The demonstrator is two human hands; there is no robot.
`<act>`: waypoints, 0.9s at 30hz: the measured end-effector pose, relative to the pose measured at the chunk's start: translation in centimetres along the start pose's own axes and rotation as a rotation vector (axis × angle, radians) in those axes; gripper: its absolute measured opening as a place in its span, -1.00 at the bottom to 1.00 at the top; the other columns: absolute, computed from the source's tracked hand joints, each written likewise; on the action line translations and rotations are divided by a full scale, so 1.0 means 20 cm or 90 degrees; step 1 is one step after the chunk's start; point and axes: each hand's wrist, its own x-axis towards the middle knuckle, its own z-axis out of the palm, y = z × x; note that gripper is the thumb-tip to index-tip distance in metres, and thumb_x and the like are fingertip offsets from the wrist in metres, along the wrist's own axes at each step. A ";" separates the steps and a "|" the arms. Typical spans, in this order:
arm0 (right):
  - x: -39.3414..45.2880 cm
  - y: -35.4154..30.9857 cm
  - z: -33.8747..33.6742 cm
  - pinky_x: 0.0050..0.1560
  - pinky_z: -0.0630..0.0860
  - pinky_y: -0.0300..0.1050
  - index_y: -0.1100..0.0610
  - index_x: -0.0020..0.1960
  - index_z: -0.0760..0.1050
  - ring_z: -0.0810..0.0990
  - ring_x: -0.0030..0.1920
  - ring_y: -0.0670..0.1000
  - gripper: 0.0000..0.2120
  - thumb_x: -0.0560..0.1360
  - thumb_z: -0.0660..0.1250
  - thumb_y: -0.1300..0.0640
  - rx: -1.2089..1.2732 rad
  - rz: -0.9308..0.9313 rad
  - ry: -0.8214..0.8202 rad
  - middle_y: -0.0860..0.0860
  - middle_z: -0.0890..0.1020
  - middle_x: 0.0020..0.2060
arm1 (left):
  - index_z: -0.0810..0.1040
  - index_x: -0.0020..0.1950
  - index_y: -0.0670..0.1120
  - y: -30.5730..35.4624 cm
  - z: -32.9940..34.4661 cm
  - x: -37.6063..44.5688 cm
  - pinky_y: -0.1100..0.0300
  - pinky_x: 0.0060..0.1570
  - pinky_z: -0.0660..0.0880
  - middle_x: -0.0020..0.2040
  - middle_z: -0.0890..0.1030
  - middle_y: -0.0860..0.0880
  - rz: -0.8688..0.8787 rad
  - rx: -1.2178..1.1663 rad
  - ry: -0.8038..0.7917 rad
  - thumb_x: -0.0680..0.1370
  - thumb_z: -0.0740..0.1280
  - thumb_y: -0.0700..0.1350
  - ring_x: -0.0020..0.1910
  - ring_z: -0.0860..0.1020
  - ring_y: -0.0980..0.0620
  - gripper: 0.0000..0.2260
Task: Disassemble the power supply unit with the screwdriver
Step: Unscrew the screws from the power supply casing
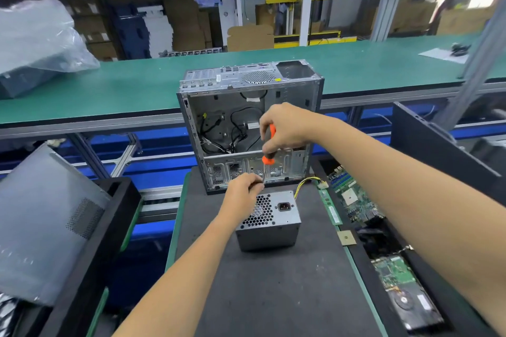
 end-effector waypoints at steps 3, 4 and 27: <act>0.00 0.01 0.02 -0.36 0.47 -0.19 0.13 -0.18 0.57 0.61 -0.22 0.06 -0.86 0.37 0.49 0.10 -0.015 0.009 0.006 0.03 0.62 -0.21 | 0.60 0.00 -0.09 0.01 0.02 0.01 0.31 -0.17 0.39 -0.13 0.57 0.07 -0.026 0.009 -0.026 0.58 0.31 -0.19 -0.18 0.51 0.12 -0.92; 0.00 0.02 0.04 -0.36 0.49 -0.18 0.13 -0.18 0.57 0.64 -0.20 0.09 -0.87 0.37 0.48 0.10 -0.016 0.015 0.004 0.07 0.64 -0.18 | 0.61 0.00 -0.10 0.00 0.02 0.01 0.31 -0.15 0.39 -0.13 0.57 0.07 -0.027 0.019 -0.042 0.57 0.32 -0.19 -0.18 0.51 0.12 -0.92; 0.04 0.05 0.12 -0.46 0.42 -0.22 0.25 -0.19 0.54 0.62 -0.36 0.09 -0.82 0.37 0.40 0.11 -0.031 0.060 -0.008 0.17 0.67 -0.34 | 0.66 -0.09 -0.10 -0.04 0.10 0.01 0.12 -0.02 0.52 -0.07 0.57 -0.01 -0.024 0.018 -0.042 0.53 0.35 -0.25 -0.09 0.54 0.04 -0.90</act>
